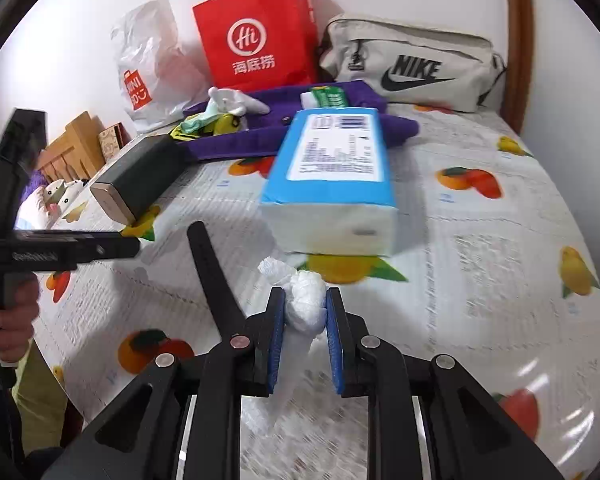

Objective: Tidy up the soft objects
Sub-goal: 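Grasp the white crumpled tissue with the right tool while the left tool approaches the black band, then close the left tool on the black watch band and lift it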

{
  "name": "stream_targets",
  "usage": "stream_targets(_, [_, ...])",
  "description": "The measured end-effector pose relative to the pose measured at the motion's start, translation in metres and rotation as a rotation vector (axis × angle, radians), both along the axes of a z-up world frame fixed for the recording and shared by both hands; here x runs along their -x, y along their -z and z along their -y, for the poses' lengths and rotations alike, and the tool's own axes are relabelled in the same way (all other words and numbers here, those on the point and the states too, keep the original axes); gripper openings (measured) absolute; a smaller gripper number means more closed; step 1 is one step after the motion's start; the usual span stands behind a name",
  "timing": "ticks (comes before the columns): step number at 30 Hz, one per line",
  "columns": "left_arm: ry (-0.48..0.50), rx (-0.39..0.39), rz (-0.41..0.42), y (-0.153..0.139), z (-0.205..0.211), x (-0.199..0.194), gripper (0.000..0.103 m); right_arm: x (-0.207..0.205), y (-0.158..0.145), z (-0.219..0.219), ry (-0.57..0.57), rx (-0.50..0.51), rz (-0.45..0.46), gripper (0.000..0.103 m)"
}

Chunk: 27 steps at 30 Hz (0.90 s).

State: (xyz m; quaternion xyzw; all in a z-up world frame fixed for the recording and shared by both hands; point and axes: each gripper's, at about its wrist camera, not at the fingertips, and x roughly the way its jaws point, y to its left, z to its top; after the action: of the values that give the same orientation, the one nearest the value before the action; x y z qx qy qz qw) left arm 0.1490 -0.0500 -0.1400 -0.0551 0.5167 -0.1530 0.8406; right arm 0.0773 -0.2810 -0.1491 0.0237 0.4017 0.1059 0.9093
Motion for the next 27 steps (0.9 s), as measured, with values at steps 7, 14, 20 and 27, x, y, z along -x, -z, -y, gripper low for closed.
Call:
stream_targets(7, [0.053, -0.013, -0.016, 0.015, 0.047, -0.007, 0.058, 0.011, 0.005, 0.025, 0.019, -0.032, 0.006, 0.02])
stream_targets(14, [0.082, -0.077, 0.021, 0.015, 0.086, -0.021, 0.067, 0.012, 0.013, 0.034, 0.017, -0.065, -0.011, 0.02])
stream_targets(20, [0.086, -0.236, 0.078, 0.019, 0.101, -0.014, 0.072, 0.013, 0.014, 0.035, 0.017, -0.07, -0.01, 0.02])
stream_targets(27, [0.01, -0.242, 0.051, 0.017, 0.056, -0.001, 0.072, 0.021, 0.011, 0.03, 0.01, -0.065, 0.003, 0.02])
